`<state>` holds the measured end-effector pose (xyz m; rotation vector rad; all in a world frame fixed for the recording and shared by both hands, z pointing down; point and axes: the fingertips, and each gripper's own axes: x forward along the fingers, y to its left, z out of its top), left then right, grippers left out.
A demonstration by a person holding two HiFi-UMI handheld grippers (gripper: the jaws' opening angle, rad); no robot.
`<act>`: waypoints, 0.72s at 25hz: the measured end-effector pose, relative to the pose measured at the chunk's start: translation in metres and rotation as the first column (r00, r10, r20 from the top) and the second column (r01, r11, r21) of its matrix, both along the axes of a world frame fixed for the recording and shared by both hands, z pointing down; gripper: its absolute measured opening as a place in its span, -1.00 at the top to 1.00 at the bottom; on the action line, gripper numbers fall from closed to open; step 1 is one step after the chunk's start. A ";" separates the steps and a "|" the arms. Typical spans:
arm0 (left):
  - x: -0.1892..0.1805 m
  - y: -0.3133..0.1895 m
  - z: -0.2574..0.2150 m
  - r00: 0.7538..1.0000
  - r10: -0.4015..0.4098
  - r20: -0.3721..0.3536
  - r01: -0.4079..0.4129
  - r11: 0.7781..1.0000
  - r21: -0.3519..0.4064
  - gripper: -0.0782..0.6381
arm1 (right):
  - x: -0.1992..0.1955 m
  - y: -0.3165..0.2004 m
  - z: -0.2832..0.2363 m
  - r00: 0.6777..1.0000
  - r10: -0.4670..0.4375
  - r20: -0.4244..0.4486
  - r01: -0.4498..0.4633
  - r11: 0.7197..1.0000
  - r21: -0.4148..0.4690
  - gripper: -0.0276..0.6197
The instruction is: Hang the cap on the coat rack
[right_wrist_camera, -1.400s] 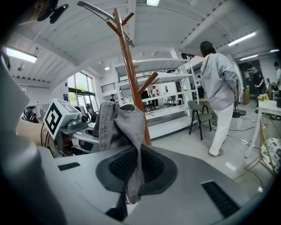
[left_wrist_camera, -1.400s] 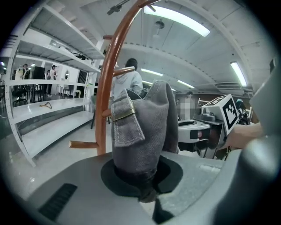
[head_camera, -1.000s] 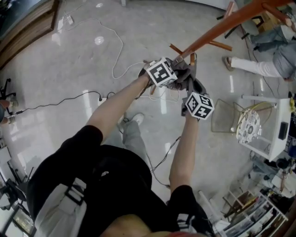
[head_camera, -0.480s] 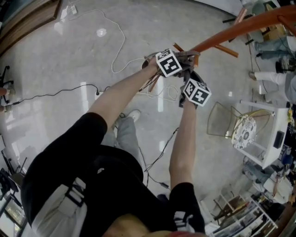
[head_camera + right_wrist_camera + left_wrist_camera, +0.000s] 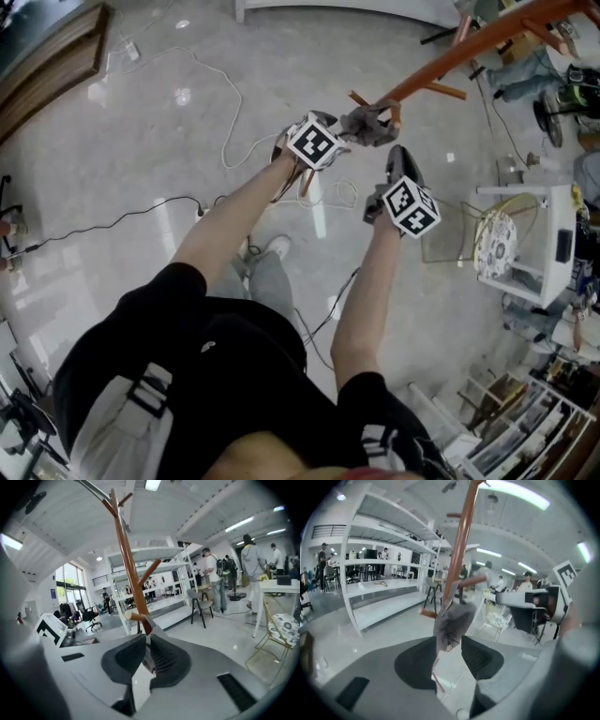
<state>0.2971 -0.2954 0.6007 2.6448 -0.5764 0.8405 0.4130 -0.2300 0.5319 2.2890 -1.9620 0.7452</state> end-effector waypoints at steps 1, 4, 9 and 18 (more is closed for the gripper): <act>-0.006 0.006 -0.017 0.998 -0.006 -0.056 0.006 1.000 -0.002 0.33 | -0.003 0.007 -0.017 0.999 0.036 -0.004 -0.035 0.998 0.042 0.86; -0.036 0.016 -0.084 0.981 -0.047 -0.187 0.061 0.995 0.073 0.37 | -0.019 0.024 -0.074 0.994 0.108 -0.013 -0.104 0.981 0.166 0.91; -0.079 0.036 -0.183 0.950 -0.089 -0.300 0.159 0.963 0.218 0.79 | -0.048 0.064 -0.150 0.930 0.193 -0.313 -0.113 0.960 0.257 0.93; -0.120 0.058 -0.255 0.901 0.001 -0.433 0.141 0.945 0.295 0.79 | -0.102 0.082 -0.187 0.890 0.149 -0.430 -0.037 0.965 0.259 0.93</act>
